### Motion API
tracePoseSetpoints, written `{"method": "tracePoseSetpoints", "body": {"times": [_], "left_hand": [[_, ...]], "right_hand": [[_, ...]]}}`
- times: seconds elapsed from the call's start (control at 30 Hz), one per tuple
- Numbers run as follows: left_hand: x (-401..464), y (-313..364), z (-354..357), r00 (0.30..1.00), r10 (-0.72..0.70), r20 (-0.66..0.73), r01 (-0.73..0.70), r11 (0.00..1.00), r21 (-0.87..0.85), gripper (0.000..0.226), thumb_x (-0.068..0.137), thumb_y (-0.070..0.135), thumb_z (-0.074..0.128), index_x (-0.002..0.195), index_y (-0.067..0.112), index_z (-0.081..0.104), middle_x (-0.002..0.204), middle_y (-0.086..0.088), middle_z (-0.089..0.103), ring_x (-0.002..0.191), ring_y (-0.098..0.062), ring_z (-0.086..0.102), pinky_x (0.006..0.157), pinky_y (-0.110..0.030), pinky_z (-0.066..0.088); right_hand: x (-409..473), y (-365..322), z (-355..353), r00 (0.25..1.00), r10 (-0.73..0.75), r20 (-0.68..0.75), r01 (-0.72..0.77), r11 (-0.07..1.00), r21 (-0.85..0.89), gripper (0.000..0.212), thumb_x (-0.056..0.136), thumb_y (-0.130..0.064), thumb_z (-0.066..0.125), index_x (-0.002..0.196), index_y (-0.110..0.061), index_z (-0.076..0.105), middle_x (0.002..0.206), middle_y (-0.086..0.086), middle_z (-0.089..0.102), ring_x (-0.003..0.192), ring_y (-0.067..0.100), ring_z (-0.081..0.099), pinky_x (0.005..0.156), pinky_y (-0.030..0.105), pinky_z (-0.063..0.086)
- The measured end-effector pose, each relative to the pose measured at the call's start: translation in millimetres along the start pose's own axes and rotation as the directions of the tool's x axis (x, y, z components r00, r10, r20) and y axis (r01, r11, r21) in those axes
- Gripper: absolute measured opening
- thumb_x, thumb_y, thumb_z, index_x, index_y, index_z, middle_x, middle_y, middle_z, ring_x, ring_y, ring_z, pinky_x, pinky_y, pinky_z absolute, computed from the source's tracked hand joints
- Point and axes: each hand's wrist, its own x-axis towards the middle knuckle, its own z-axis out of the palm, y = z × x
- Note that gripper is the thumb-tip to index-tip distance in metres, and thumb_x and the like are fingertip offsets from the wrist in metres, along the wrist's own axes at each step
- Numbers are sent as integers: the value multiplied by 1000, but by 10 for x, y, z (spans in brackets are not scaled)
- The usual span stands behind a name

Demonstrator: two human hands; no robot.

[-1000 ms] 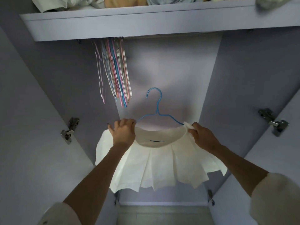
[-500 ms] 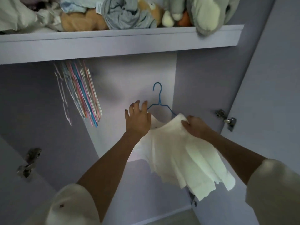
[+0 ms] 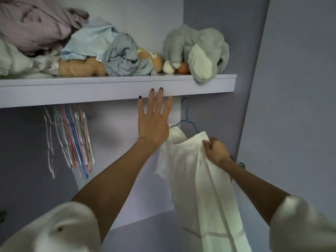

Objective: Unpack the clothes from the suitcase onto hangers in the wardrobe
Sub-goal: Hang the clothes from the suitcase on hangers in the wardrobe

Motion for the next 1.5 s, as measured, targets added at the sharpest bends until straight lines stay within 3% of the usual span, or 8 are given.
{"method": "tracePoseSetpoints", "body": {"times": [0.23,0.4,0.57,0.77,0.93,1.13,1.33,1.5], "left_hand": [[394,-55,232,980,-153,-130,153,988,-10,76,88,30,45,149,24,1,157,-12,-6,143,-37,-7,111,-60,0],[523,-5,549,928,-201,-314,232,971,63,82,72,32,64,144,17,28,152,-18,23,140,-43,19,106,-67,14],[583,5,685,886,-201,-419,267,958,103,84,69,29,65,143,17,27,150,-19,28,138,-44,24,103,-69,17],[598,4,718,882,-212,-422,280,954,107,86,69,29,66,144,17,25,151,-19,27,138,-44,23,104,-67,17],[546,-2,651,912,-217,-348,267,958,102,85,69,26,66,144,18,25,151,-18,27,138,-43,24,105,-66,17],[309,-18,381,969,-189,-161,191,982,-2,80,72,25,66,143,21,30,151,-16,27,140,-40,22,107,-61,20],[-355,-118,179,951,-196,240,237,958,-159,68,95,38,38,149,28,-2,157,-7,-11,144,-30,-14,114,-51,-4],[-1264,-264,33,881,-263,394,362,911,-200,62,96,37,37,149,24,8,157,-5,1,145,-26,-5,117,-44,3]], "right_hand": [[571,77,90,989,-27,-148,37,997,64,42,100,-30,32,109,6,50,113,26,59,107,40,54,85,39,42],[1056,136,222,978,-23,-205,49,991,124,44,100,-29,31,116,7,50,118,27,57,113,40,52,88,40,41],[1476,199,433,988,55,-145,-21,975,223,45,100,-28,32,119,8,49,124,28,53,118,41,49,92,41,41],[1516,367,550,988,129,-85,-110,975,195,46,99,-34,33,127,1,44,128,25,51,121,40,48,96,41,39],[1343,285,354,992,114,-49,-112,992,52,39,97,-25,36,131,-4,41,132,22,49,122,37,48,98,40,38],[848,45,214,998,-5,-56,-1,996,-95,48,93,-15,41,140,-8,31,142,19,34,130,36,32,106,43,30],[11,-316,298,983,-175,64,174,985,14,42,95,-18,41,137,-11,39,139,11,45,129,30,39,107,39,34],[-776,-522,627,914,-314,257,281,947,158,37,96,-12,41,133,-9,45,134,9,52,121,23,50,103,26,35]]}}
